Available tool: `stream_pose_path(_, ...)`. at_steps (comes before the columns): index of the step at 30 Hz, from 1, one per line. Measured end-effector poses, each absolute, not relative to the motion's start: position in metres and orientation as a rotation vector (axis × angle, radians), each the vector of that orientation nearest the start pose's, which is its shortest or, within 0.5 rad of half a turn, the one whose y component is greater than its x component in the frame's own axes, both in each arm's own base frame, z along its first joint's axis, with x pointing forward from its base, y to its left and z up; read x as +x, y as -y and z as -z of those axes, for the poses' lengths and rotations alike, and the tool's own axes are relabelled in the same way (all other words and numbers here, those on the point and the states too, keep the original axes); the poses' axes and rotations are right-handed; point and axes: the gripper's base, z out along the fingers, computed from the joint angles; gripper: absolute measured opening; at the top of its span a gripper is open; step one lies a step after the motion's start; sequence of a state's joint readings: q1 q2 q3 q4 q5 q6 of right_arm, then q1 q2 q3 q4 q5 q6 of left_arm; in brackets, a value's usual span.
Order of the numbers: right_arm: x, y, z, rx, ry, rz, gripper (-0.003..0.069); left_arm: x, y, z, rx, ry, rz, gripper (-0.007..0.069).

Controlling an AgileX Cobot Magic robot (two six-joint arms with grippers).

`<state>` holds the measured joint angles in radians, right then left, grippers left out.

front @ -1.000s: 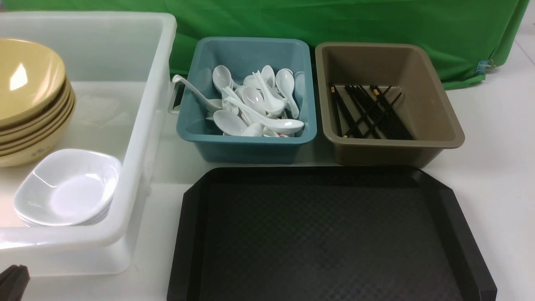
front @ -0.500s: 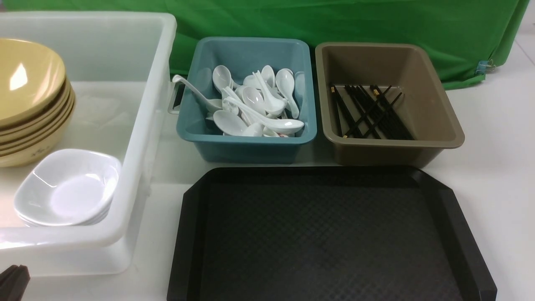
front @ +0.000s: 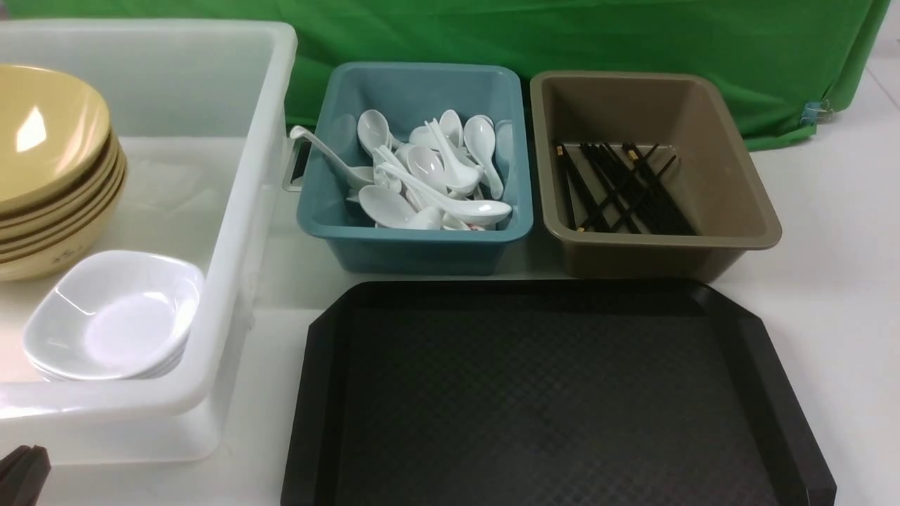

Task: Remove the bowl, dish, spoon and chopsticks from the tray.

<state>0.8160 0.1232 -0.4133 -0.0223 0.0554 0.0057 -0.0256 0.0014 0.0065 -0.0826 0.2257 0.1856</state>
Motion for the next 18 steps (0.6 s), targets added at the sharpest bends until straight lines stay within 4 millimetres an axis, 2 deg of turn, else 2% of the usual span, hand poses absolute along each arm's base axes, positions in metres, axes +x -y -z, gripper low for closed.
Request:
stream_pose_path(7, 0.035, -0.037, -0.322, -0.546, -1.209, -0.665, 0.0234, 0.056, 0.003, -0.191, 0.126, -1.712, -0.043, 0.0003)
stream_pose_path(10, 0.038, -0.036, -0.307, -0.544, -1.23, -0.574, 0.0236, 0.056, 0.003, -0.191, 0.126, -1.711, -0.043, 0.0003)
stream_pose_path(14, 0.05, -0.031, -0.27, -0.473, -1.353, -0.351, 0.0237, 0.056, 0.003, -0.191, 0.127, -1.71, -0.045, 0.0003)
stream_pose_path(18, 0.059, -0.018, -0.214, -0.335, -1.537, -0.124, 0.0239, 0.056, 0.003, -0.191, 0.128, -1.71, -0.046, 0.0003)
